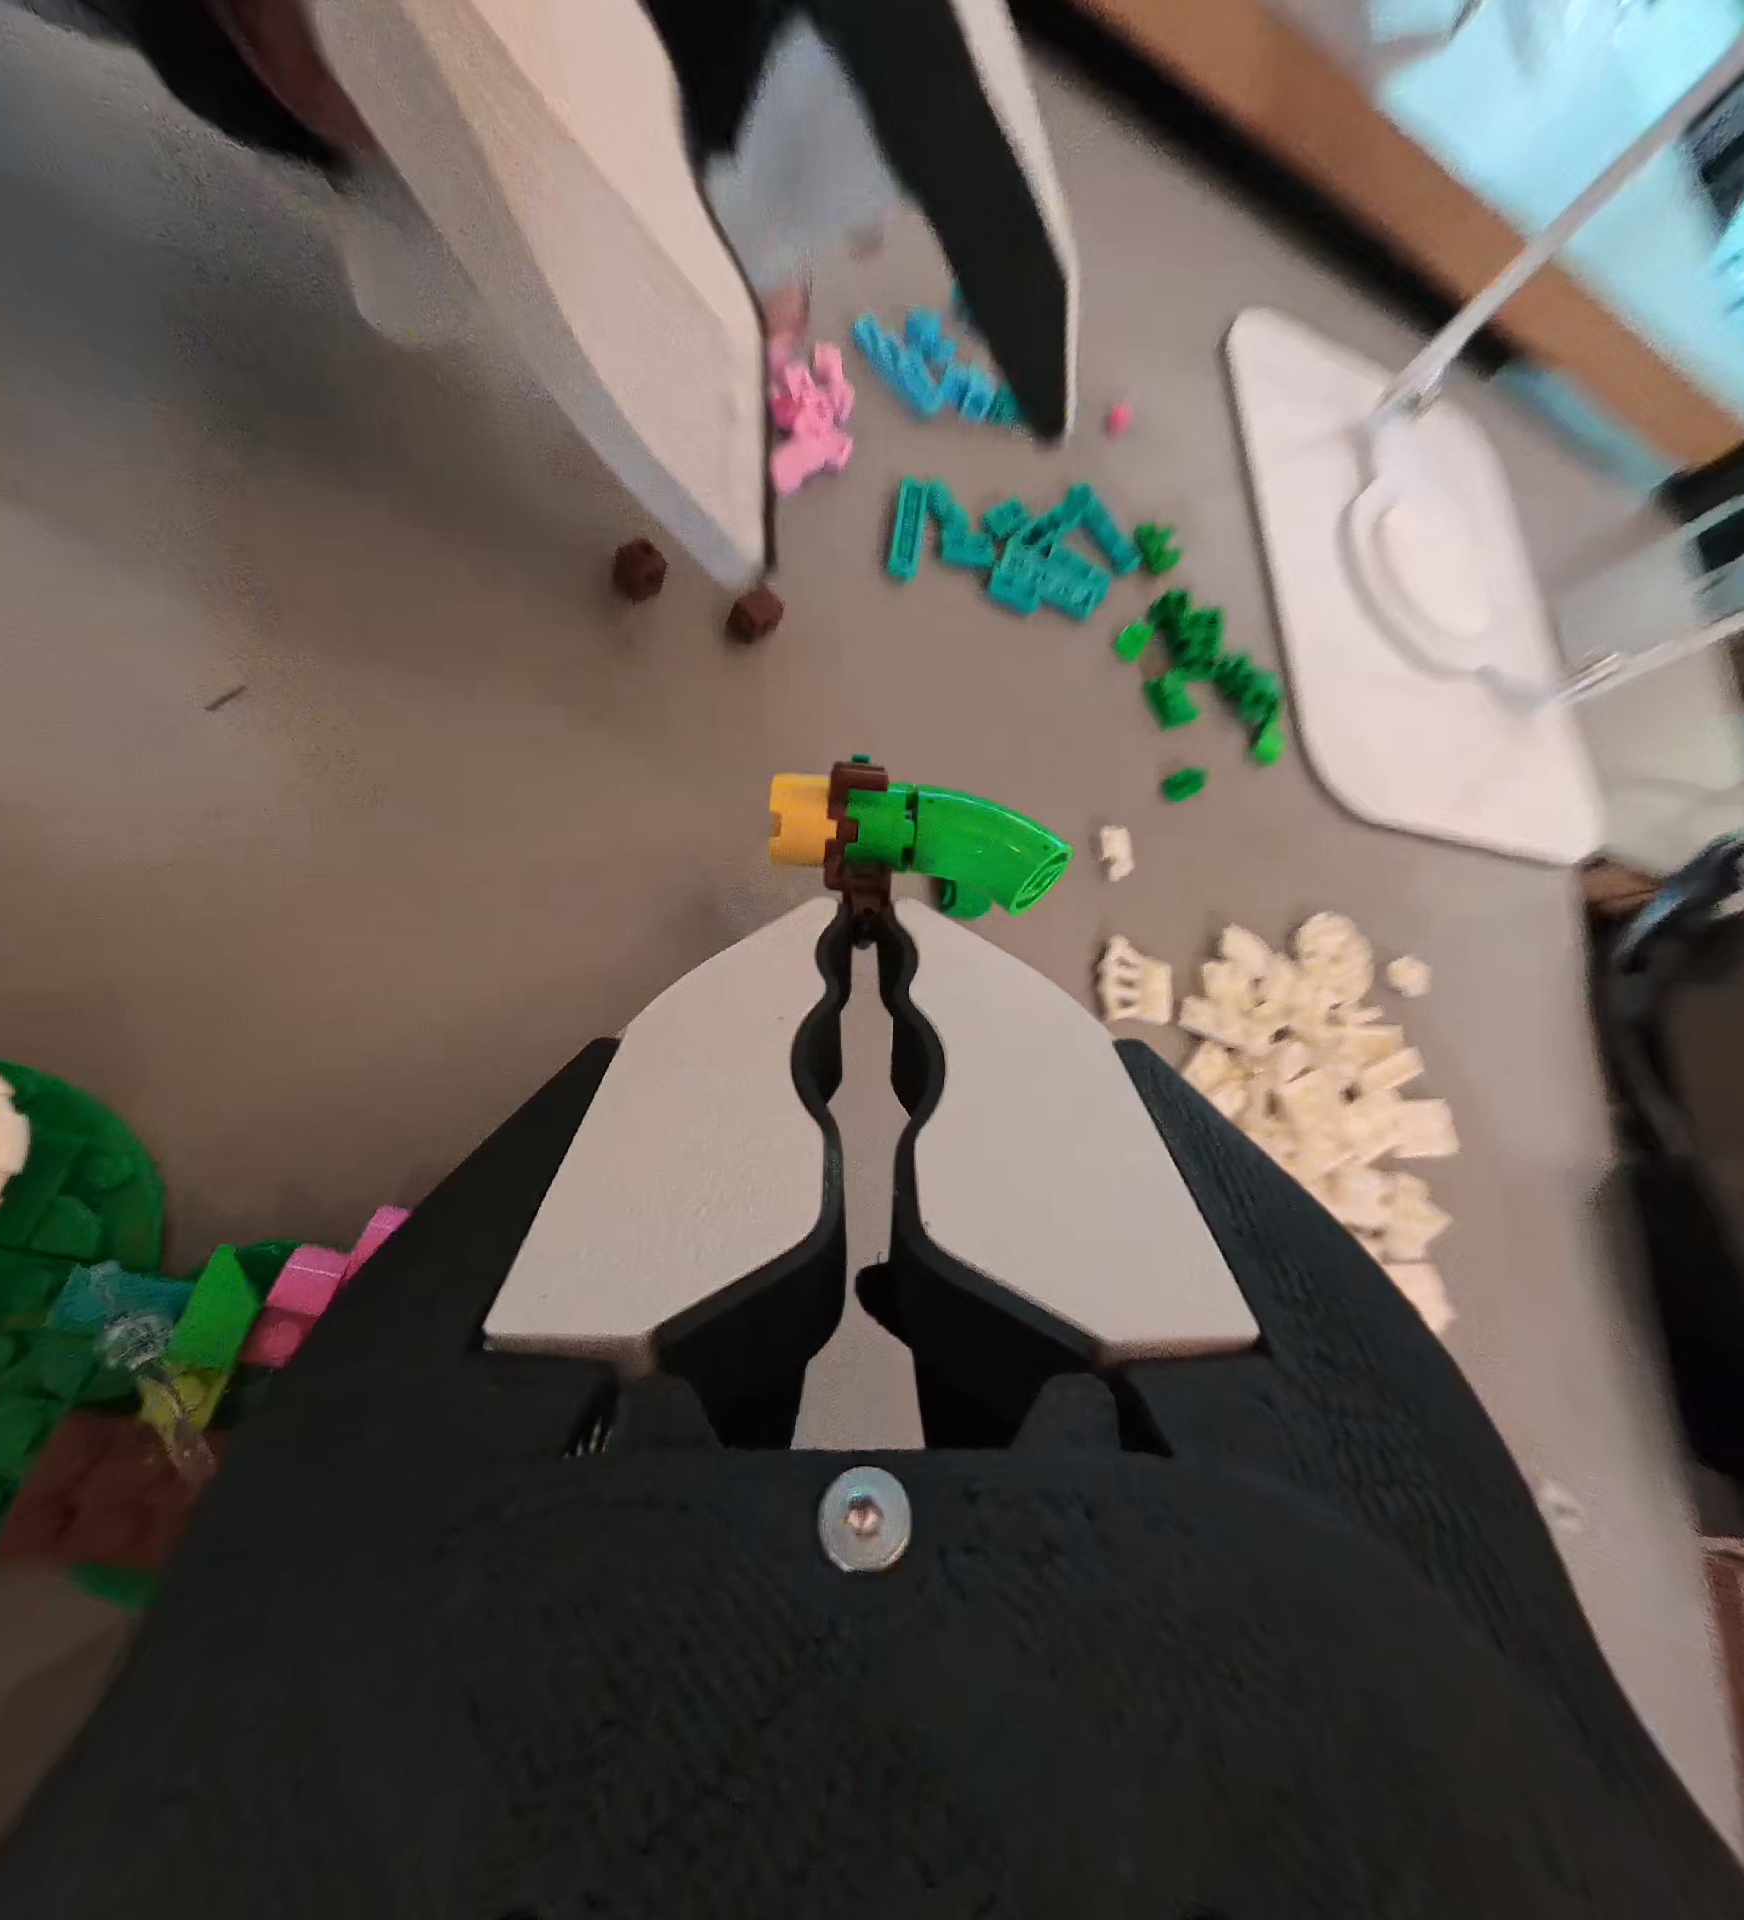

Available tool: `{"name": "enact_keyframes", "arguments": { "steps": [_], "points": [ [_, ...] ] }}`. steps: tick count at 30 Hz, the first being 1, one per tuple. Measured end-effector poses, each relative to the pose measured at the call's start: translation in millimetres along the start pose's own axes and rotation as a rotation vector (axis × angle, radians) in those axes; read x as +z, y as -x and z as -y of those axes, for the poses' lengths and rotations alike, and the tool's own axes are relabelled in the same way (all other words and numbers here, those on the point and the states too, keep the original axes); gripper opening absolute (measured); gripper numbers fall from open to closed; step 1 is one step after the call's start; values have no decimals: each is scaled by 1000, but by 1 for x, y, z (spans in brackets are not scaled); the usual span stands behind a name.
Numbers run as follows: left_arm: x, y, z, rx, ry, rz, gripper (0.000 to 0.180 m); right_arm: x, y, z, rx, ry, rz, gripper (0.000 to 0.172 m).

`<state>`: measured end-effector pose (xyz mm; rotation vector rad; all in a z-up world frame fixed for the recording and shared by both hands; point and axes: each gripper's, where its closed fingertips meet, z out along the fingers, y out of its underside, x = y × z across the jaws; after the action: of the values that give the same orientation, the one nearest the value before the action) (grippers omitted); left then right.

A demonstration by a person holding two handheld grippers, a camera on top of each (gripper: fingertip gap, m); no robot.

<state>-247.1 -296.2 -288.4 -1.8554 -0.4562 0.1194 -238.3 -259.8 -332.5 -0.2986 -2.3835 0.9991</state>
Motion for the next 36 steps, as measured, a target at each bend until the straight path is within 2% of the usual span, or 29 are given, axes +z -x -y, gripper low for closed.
{"name": "enact_keyframes", "arguments": {
  "steps": [7,10,12,14,17,19,21,23,27,32,34,36],
  "points": [
    [19,-50,-10,2,68,-257,66,-36,13,40,-275,-197,-168,3],
    [10,-76,-3,-50,31,-466,53,-52,22,55,-343,-273,-183,3],
    [0,-91,4,-88,-5,-608,35,-60,27,60,-363,-299,-186,3],
    [-4,-97,8,-109,-39,-669,31,-65,28,63,-381,-300,-199,3],
    [1,-94,6,-58,-52,-621,30,-67,24,54,-340,-223,-192,4],
    [4,-85,4,36,-61,-526,29,-71,13,38,-178,-173,-160,16],
    [7,-79,0,182,-48,-427,29,-77,8,35,46,-226,-85,25],
    [11,-77,-4,353,-33,-344,29,-82,11,46,203,-322,1,27],
    [18,-85,-11,603,-15,-282,29,-78,29,65,309,-420,118,30],
    [18,-95,-11,636,-56,-322,29,-74,34,65,465,-468,201,17],
    [19,-94,-10,606,-59,-327,29,-73,33,66,429,-477,161,17],
    [20,-93,-10,568,-55,-329,29,-72,31,68,302,-469,38,17]
  ]
}}
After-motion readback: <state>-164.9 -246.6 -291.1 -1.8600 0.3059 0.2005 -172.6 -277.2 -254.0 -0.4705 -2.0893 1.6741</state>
